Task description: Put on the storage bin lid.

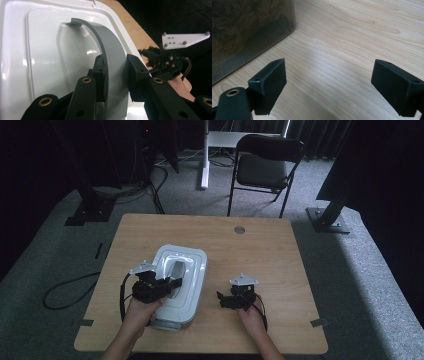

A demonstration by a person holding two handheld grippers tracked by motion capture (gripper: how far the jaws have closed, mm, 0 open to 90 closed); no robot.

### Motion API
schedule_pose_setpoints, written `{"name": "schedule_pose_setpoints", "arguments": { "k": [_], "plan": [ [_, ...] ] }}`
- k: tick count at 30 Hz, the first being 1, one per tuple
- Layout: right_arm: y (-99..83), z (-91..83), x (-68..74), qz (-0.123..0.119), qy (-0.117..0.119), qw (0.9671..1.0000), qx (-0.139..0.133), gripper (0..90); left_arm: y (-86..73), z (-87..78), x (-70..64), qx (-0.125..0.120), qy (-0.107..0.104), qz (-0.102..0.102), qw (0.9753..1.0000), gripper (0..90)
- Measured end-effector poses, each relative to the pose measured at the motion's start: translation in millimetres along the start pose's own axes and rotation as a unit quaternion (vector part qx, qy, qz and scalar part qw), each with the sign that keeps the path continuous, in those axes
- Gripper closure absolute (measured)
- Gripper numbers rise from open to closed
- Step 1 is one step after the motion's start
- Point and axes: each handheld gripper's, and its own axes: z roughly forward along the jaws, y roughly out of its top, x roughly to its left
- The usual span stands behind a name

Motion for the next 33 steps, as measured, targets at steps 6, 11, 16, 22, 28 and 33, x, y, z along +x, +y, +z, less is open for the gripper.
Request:
{"name": "schedule_pose_setpoints", "arguments": {
  "k": [6,11,16,22,28,33],
  "plan": [
    [-0.7,1.0,-1.0,0.003,0.000,1.0000,0.002,12.2,-2.8,2.2,-1.5,-0.004,0.012,0.000,0.9999,72.1],
    [-1.0,1.4,0.0,0.002,0.002,1.0000,0.002,12.2,-3.5,4.3,-2.4,0.001,0.022,0.002,0.9997,72.0],
    [-1.4,1.8,0.6,0.001,0.003,1.0000,0.003,12.2,-2.0,5.6,-2.6,0.008,0.026,0.005,0.9996,71.8],
    [-1.5,1.2,-0.4,0.004,0.003,1.0000,0.003,12.2,-0.5,5.8,-2.1,0.010,0.025,0.007,0.9996,71.3],
    [-1.6,0.0,-2.4,0.008,0.002,1.0000,0.001,12.2,2.1,2.3,-2.5,0.006,0.032,0.008,0.9994,65.5],
    [-2.1,-0.1,-4.0,0.010,0.001,0.9999,0.001,12.2,4.8,-5.0,-7.4,-0.003,0.034,0.014,0.9993,53.9]
  ]
}}
